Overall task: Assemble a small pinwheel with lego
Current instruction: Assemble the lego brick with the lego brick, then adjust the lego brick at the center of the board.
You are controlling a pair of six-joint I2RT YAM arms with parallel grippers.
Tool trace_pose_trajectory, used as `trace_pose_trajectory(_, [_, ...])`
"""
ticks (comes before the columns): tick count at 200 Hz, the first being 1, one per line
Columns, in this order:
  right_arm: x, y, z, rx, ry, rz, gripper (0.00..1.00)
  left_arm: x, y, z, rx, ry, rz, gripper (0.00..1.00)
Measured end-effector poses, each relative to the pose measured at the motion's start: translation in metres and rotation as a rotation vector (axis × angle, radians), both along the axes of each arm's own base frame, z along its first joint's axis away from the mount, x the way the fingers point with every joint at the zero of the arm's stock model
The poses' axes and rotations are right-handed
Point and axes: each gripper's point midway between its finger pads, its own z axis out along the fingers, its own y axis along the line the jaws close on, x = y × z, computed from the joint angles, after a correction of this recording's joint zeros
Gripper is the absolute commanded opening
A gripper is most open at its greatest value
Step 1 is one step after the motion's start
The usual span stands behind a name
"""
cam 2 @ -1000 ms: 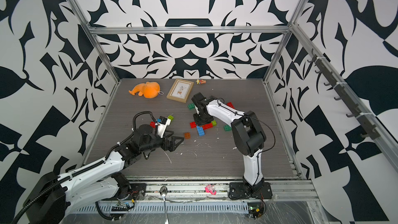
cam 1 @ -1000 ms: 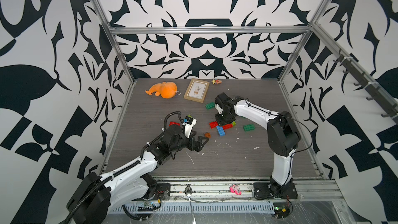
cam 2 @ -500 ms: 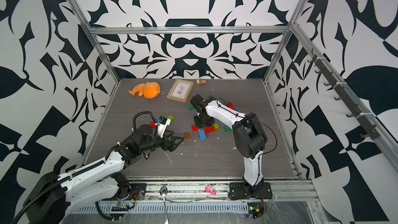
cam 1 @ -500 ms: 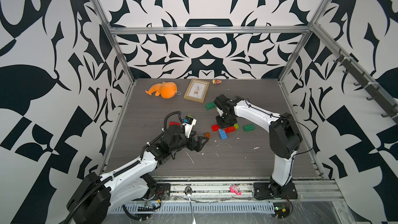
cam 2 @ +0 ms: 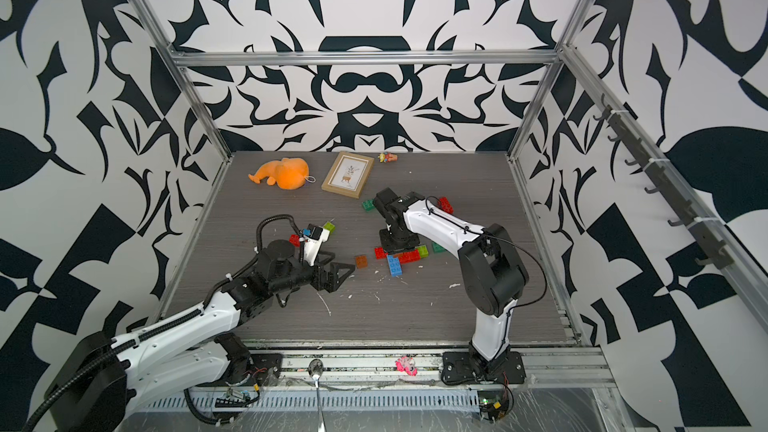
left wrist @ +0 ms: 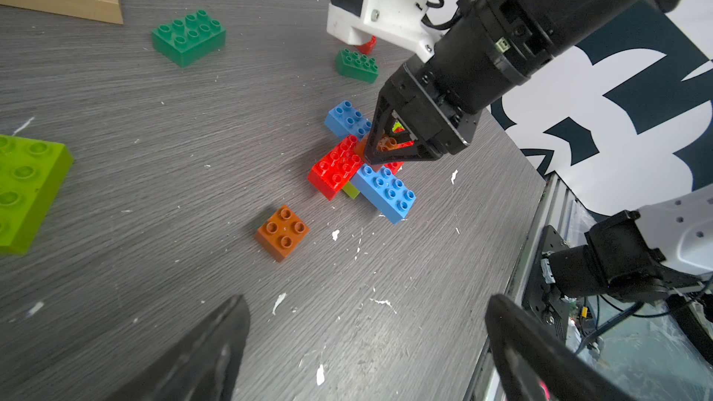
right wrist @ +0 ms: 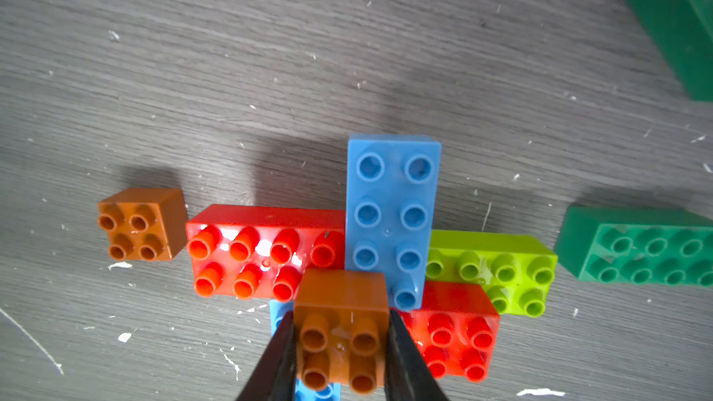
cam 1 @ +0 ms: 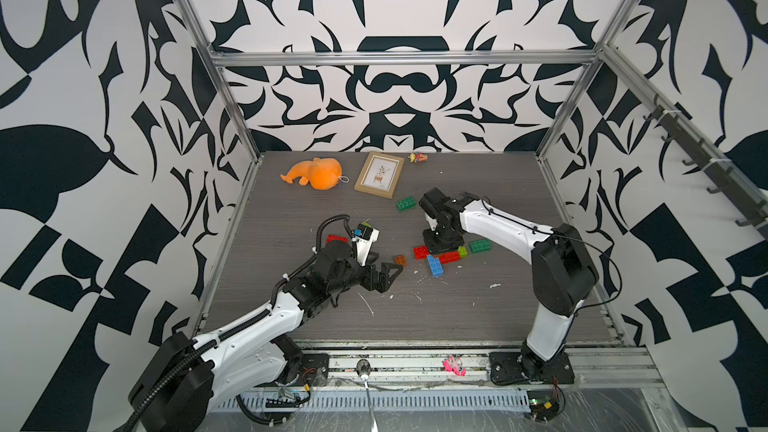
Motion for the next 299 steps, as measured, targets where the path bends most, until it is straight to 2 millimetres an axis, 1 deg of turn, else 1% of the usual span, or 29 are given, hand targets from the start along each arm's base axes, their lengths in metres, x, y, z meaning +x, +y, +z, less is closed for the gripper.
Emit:
trace_pose_trajectory(25, [0.002, 0.002, -0.004, 0.002, 0.000, -0.001, 0.01, 0.000, 0.000, 0.000, 0.000, 0.000, 0.000, 1.00])
trace_pose_trajectory(58, [0.003, 0.004, -0.006, 0.009, 0.000, 0.001, 0.13, 0.000, 0.000, 0.000, 0.000, 0.000, 0.000, 1.00])
trace_pose_trajectory(103, [0.001, 0.007, -0.006, 0.012, 0.001, 0.010, 0.38, 0.000, 0.000, 0.000, 0.000, 0.000, 0.000, 1.00])
trace_pose_trajectory(108, [0.001, 0.007, -0.006, 0.014, 0.002, 0.012, 0.43, 0.000, 0.000, 0.000, 0.000, 0.000, 0.000, 1.00])
trace_pose_trajectory(113, [0.000, 0.008, -0.006, 0.016, 0.004, 0.012, 0.51, 0.000, 0.000, 0.000, 0.000, 0.000, 0.000, 1.00])
trace_pose_trajectory(122, [0.000, 0.009, -0.006, 0.021, 0.007, 0.023, 0.59, 0.000, 0.000, 0.000, 0.000, 0.000, 0.000, 1.00])
trace_pose_trajectory(128, [-0.001, 0.009, -0.005, 0.025, 0.008, 0.025, 0.67, 0.000, 0.000, 0.000, 0.000, 0.000, 0.000, 1.00])
trace_pose_trajectory(142, [-0.001, 0.012, -0.001, 0.039, 0.008, 0.038, 0.77, 0.000, 0.000, 0.000, 0.000, 0.000, 0.000, 1.00])
trace_pose_trajectory(153, [-0.001, 0.015, 0.005, 0.056, 0.002, 0.045, 0.82, 0.000, 0.000, 0.000, 0.000, 0.000, 0.000, 1.00])
trace_pose_trajectory(171, [0.001, 0.019, 0.020, 0.087, -0.020, 0.069, 0.82, 0.000, 0.000, 0.000, 0.000, 0.000, 0.000, 1.00])
trace_pose_trajectory(175, [0.002, 0.020, 0.025, 0.096, -0.030, 0.072, 0.82, 0.000, 0.000, 0.000, 0.000, 0.000, 0.000, 1.00])
trace_pose_trajectory(179, [0.002, 0.021, 0.030, 0.105, -0.039, 0.076, 0.80, 0.000, 0.000, 0.000, 0.000, 0.000, 0.000, 1.00])
trace_pose_trajectory(190, [0.006, 0.020, 0.042, 0.127, -0.064, 0.074, 0.64, 0.000, 0.000, 0.000, 0.000, 0.000, 0.000, 1.00])
trace_pose_trajectory(199, [0.009, 0.018, 0.051, 0.150, -0.083, 0.075, 0.48, 0.000, 0.000, 0.000, 0.000, 0.000, 0.000, 1.00])
trace_pose_trajectory(205, [0.011, 0.016, 0.057, 0.167, -0.089, 0.065, 0.32, 0.000, 0.000, 0.000, 0.000, -0.001, 0.000, 1.00])
trace_pose_trajectory(214, [0.018, 0.007, 0.061, 0.185, -0.097, 0.043, 0.08, 0.000, 0.000, 0.001, -0.002, -0.003, 0.000, 1.00])
trace_pose_trajectory(217, [0.020, 0.004, 0.062, 0.192, -0.096, 0.027, 0.02, -0.001, 0.001, 0.001, -0.002, -0.003, 0.000, 1.00])
trace_pose_trajectory(220, [0.024, -0.001, 0.063, 0.195, -0.099, 0.012, 0.00, -0.001, 0.001, 0.001, -0.004, -0.005, 0.000, 1.00])
trace_pose_trajectory(237, [0.040, -0.023, 0.060, 0.198, -0.098, -0.063, 0.00, -0.001, 0.001, 0.005, -0.013, -0.015, 0.001, 1.00])
trace_pose_trajectory(245, [0.048, -0.034, 0.055, 0.190, -0.092, -0.098, 0.00, -0.001, 0.002, 0.007, -0.017, -0.021, 0.002, 1.00])
trace_pose_trajectory(258, [0.059, -0.045, 0.045, 0.177, -0.075, -0.134, 0.00, -0.001, 0.002, 0.009, -0.020, -0.025, 0.002, 1.00])
trace_pose_trajectory(277, [0.067, -0.045, 0.026, 0.156, -0.041, -0.139, 0.00, -0.001, 0.002, 0.009, -0.021, -0.027, 0.004, 1.00])
trace_pose_trajectory(299, [0.067, -0.044, 0.002, 0.129, 0.004, -0.133, 0.00, -0.001, 0.002, 0.009, -0.027, -0.030, 0.005, 1.00])
